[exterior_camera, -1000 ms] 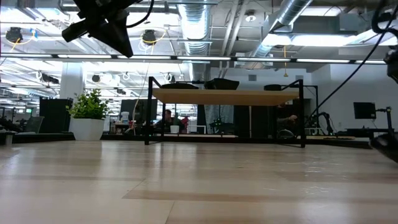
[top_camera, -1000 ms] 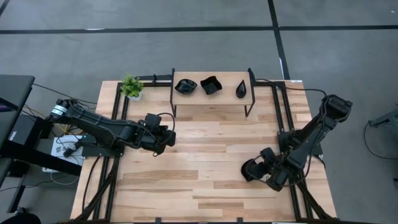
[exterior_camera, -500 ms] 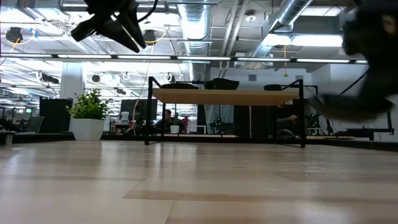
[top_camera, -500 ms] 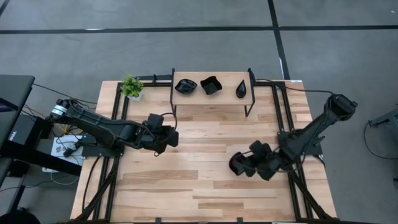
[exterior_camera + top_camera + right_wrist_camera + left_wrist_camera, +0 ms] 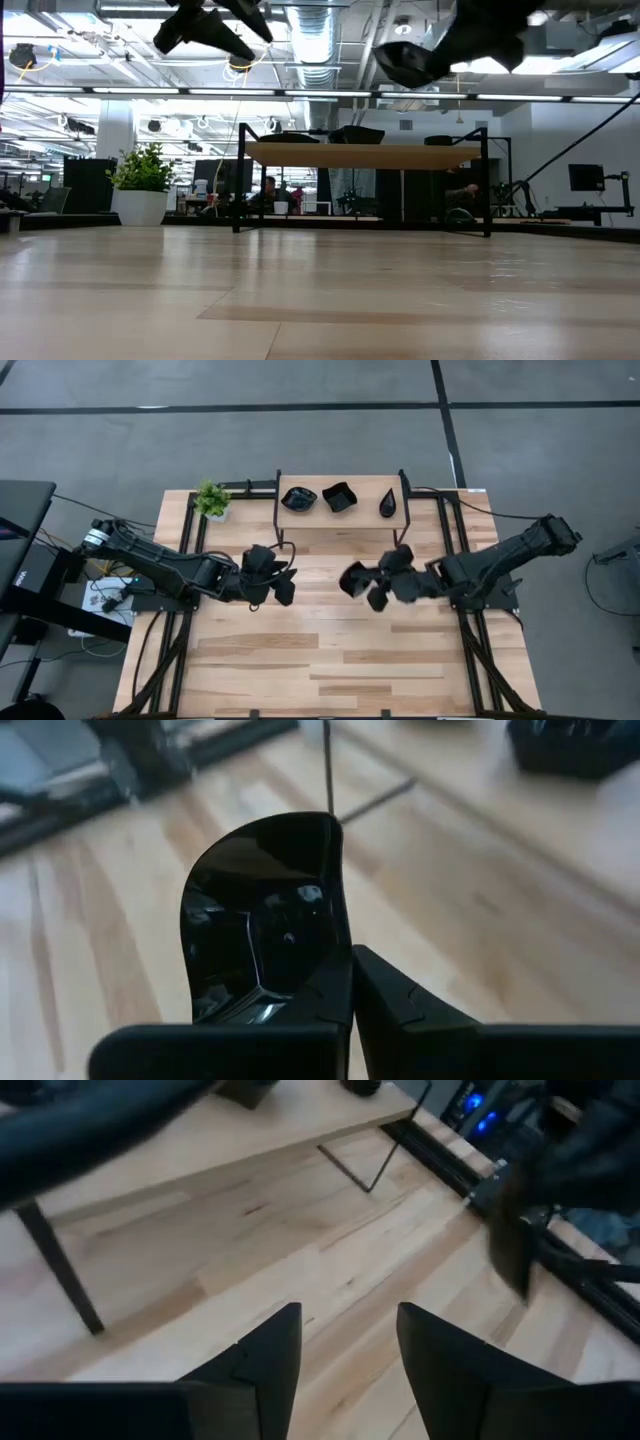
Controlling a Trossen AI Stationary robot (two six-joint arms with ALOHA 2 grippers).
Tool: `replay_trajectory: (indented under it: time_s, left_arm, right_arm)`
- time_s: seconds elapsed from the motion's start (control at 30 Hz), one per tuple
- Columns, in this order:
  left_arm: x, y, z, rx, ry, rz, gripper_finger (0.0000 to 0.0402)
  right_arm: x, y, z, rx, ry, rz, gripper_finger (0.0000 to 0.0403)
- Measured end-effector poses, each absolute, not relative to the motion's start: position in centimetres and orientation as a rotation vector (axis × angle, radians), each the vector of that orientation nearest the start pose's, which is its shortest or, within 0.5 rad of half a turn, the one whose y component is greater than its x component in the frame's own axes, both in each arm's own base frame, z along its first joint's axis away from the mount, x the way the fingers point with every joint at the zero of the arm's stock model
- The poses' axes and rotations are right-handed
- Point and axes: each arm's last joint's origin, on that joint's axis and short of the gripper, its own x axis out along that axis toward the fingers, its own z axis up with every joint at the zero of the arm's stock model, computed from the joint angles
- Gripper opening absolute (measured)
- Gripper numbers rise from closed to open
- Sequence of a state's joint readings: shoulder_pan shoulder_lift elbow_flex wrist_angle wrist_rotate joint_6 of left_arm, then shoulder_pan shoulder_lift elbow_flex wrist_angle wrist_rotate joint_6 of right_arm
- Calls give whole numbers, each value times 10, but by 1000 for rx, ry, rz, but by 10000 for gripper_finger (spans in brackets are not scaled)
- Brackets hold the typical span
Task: Pick & Place Mini shaped plates
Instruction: Stack the black plate on top of the black plate on the shelf
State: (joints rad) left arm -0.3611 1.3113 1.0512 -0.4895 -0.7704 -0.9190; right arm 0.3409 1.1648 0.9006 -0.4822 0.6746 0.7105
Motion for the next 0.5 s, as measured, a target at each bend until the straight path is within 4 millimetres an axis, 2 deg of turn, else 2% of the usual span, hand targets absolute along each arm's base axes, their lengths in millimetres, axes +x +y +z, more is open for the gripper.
replay_trajectory:
  time_s: [0.2,0.5]
  left_arm:
    - [276,-82,295,-399,331,570,155]
    - [295,-88,287,-284,293,563,147]
  right_arm:
    - [245,44,296,294,378,-518,1]
    - [267,44,286,232,336,-545,0]
